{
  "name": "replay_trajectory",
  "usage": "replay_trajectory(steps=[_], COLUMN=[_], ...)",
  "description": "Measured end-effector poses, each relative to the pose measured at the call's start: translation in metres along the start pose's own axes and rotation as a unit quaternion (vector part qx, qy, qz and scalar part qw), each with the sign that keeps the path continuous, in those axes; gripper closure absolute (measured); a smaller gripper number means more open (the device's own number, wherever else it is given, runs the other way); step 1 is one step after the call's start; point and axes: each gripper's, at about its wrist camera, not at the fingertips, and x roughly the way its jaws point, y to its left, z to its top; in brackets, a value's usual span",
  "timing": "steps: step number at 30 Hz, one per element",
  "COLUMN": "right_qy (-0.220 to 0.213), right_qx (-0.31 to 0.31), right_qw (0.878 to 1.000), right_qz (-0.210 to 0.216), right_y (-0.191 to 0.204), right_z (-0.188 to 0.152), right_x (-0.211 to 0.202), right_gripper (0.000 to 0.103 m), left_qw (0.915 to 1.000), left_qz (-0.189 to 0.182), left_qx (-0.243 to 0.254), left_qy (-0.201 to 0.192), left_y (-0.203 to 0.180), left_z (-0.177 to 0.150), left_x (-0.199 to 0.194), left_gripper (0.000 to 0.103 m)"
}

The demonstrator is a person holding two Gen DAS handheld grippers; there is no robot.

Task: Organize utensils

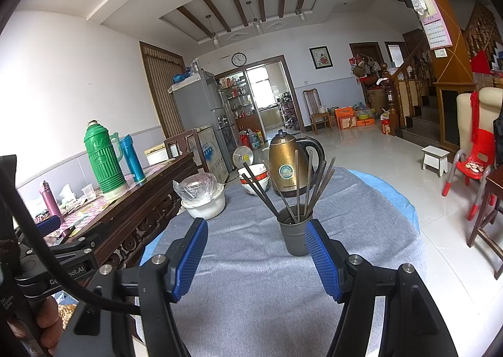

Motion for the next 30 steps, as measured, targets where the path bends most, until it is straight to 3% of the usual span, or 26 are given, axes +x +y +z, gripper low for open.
replay_trajectory(steps=[30], right_qy=[0.000], right_qx=[-0.004], right_qw=[1.000], right_qz=[0.000], right_y=[0.0047], right_z=[-0.0001], right_x=[0.0026], right_gripper=[0.035], left_qw=[1.0000], left_qz=[-0.003], left_qx=[-0.007], left_qy=[0.005], left_y=[0.0030], left_z=[-0.0031], left_x=[0.0010], left_gripper=[0.006])
